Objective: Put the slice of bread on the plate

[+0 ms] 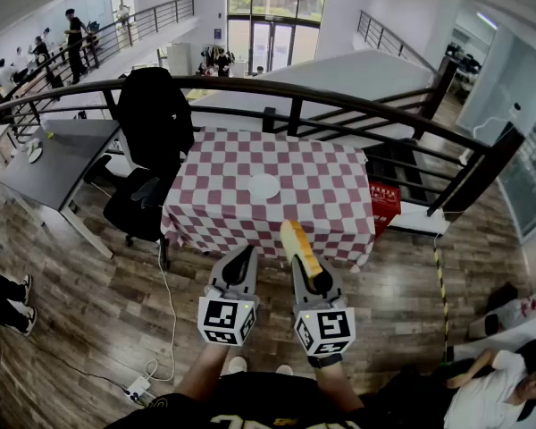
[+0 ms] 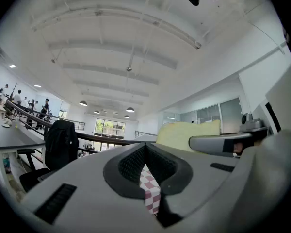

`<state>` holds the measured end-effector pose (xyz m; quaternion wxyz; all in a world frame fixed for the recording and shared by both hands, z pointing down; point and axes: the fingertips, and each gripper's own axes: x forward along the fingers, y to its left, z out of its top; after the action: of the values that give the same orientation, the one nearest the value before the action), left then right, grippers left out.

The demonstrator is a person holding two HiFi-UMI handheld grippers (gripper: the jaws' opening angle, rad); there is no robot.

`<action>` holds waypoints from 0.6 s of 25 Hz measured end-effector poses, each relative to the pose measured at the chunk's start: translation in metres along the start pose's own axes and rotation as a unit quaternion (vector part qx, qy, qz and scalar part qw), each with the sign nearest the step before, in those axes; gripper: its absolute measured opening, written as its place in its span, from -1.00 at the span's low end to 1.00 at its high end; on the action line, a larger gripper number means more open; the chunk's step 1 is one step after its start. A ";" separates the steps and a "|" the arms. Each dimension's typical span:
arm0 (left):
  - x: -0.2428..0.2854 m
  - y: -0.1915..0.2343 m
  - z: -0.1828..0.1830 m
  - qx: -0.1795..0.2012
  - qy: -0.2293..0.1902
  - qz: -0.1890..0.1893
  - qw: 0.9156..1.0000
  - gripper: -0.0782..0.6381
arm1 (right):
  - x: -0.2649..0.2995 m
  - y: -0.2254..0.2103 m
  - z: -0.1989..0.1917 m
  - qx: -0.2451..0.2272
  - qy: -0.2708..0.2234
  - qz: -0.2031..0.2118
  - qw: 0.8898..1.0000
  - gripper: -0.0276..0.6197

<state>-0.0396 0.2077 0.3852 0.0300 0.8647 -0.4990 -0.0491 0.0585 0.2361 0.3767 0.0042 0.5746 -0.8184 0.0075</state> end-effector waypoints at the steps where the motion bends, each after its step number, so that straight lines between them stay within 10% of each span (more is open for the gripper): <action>1: 0.000 0.003 0.000 0.001 0.000 -0.001 1.000 -0.73 | 0.002 0.001 -0.001 0.000 0.000 -0.002 1.000 -0.61; 15: -0.006 0.037 0.001 0.002 -0.002 -0.001 1.000 -0.73 | 0.017 0.009 -0.013 0.026 0.011 -0.034 0.999 -0.61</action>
<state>-0.0747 0.1945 0.3885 0.0273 0.8653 -0.4981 -0.0495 0.0447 0.2236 0.3894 -0.0012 0.6018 -0.7979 0.0346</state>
